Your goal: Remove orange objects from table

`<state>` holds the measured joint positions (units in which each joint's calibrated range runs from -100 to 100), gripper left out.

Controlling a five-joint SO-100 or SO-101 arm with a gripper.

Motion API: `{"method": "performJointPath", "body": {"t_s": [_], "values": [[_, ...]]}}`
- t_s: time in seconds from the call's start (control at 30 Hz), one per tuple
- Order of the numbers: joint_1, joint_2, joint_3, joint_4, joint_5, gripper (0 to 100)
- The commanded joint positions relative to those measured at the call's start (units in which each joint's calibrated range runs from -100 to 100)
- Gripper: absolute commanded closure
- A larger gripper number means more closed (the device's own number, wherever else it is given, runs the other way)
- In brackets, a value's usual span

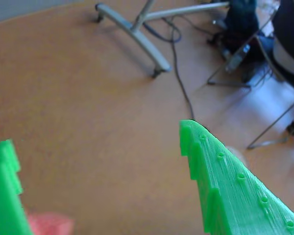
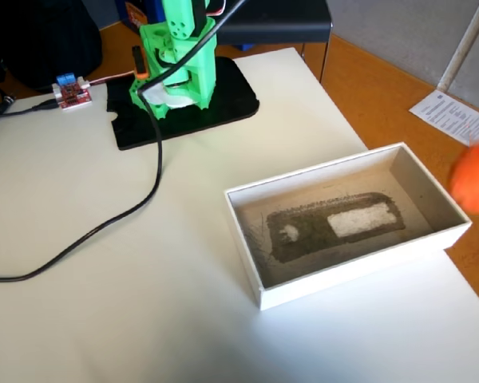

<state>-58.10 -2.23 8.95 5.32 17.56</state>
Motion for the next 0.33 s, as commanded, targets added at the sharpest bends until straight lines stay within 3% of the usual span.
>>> {"method": "performJointPath", "body": {"t_s": [0.0,0.1,0.2,0.3], "values": [[1.65,-4.94,4.33,-3.00,-3.66,61],[7.78,-15.60,19.74,-3.90,-8.79,62],[20.87,-33.56,41.25,6.48,-13.24,62],[36.69,-52.61,62.37,18.64,-14.26,62]]}}
